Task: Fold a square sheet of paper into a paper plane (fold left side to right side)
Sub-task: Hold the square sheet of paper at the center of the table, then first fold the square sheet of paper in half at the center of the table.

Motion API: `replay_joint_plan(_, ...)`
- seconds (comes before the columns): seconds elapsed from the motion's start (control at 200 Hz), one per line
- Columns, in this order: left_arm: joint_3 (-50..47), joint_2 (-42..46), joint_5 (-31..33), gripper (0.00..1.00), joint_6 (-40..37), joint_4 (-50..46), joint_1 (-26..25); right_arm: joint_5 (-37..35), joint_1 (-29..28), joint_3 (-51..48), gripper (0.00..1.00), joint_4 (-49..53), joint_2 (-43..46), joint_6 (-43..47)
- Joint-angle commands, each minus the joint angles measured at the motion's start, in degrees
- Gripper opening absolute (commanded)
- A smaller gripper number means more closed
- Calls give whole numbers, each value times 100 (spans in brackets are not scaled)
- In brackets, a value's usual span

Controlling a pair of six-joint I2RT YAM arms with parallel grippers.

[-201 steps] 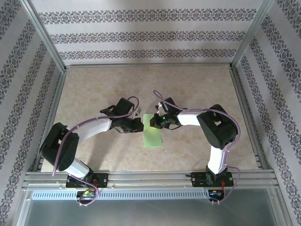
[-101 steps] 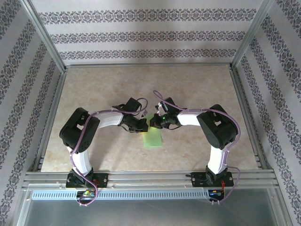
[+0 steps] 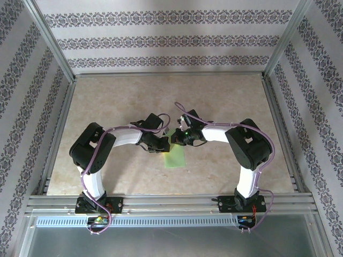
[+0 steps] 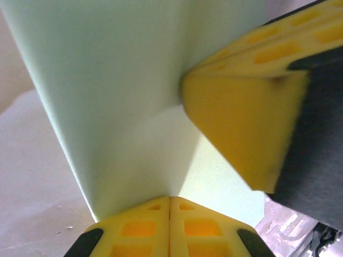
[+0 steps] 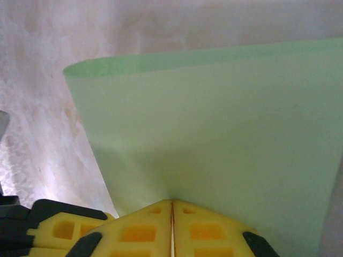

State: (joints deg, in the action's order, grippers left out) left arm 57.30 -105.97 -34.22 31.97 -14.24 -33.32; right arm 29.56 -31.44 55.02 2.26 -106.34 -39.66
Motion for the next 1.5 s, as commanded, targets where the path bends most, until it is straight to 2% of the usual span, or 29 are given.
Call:
replay_joint_plan(0.0,-284,-118,370,7,200,-91,-157,-191,101,173,17,273,536,175)
replay_joint_plan(0.2,-410,-85,459,7,509,169,-231,-353,132,-257,20,687,1284,283)
replay_joint_plan(0.455,-411,-11,520,7,618,211,-277,-310,-234,-1240,5,613,1949,-89)
replay_joint_plan(0.655,-383,-13,513,7,626,211,-275,-301,-594,-1471,1,161,1527,-386)
replay_joint_plan(1.059,81,128,306,8,496,94,-165,-887,-820,-1525,0,725,1056,-153)
replay_joint_plan(1.304,211,-51,119,8,316,601,145,-1044,-833,-1634,0,782,941,-104)
replay_joint_plan(1.494,38,-141,267,8,252,1071,203,-1154,-829,-1635,0,842,844,-60)
